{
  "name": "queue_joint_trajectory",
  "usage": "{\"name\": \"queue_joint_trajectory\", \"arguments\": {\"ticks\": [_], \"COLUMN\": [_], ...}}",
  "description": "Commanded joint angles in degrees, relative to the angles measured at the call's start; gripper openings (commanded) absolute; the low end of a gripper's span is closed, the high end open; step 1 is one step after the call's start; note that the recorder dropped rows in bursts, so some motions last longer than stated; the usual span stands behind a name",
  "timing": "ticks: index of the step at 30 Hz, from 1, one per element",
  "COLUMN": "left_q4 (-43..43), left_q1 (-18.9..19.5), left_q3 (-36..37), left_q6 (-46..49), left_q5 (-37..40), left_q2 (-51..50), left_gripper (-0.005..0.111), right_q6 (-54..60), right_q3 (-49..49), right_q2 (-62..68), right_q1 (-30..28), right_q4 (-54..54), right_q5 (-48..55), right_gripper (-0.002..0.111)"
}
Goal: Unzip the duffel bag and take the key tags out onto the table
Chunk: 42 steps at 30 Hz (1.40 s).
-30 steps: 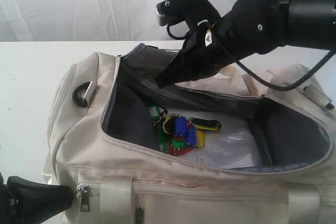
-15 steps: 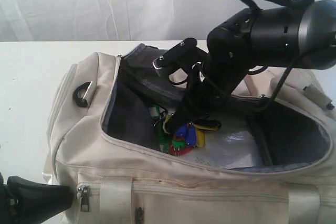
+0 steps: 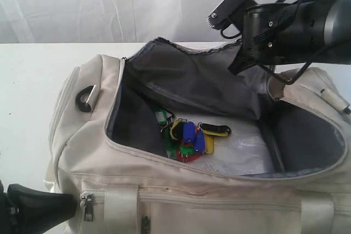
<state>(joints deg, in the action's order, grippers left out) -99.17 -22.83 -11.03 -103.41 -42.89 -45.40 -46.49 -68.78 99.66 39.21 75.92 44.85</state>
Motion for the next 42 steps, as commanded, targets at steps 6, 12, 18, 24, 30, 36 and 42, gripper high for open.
{"name": "queue_joint_trajectory", "arguments": {"ticks": [6,12,18,24,30,36,42], "left_q4": [10.3,3.7,0.9,0.9,0.8,2.7,2.7], "left_q1": [-0.1,-0.1,-0.1,-0.1,-0.1,-0.1,-0.1], "left_q3": [-4.5,-11.3,-12.7,-12.7,-12.7,-12.7,-12.7], "left_q6": [0.8,3.8,-2.4,-4.7,-4.5,-4.5,-4.5], "left_q5": [-6.9,5.6,23.9,24.4,24.5,18.9,19.2], "left_q2": [0.4,0.4,0.3,-2.6,-10.2,-14.3,-14.3], "left_gripper": [0.016,0.028,0.061,0.064,0.064,0.057,0.019], "right_q6": [-25.3,-19.3,5.0,46.9,68.7,68.7,68.7], "right_q3": [0.2,0.2,0.2,0.2,0.2,0.2,0.2], "right_q2": [-5.0,-13.5,-23.8,-31.4,-34.2,-34.4,-34.4], "right_q1": [-5.1,-5.3,-5.3,-5.3,-5.3,-5.3,-5.3], "right_q4": [2.3,-1.0,-24.2,-63.5,-90.6,-91.9,-91.9], "right_q5": [5.6,-3.7,-15.5,-13.1,-2.3,0.0,0.0], "right_gripper": [0.0,0.0,0.0,0.0,0.0,0.0,0.0]}}
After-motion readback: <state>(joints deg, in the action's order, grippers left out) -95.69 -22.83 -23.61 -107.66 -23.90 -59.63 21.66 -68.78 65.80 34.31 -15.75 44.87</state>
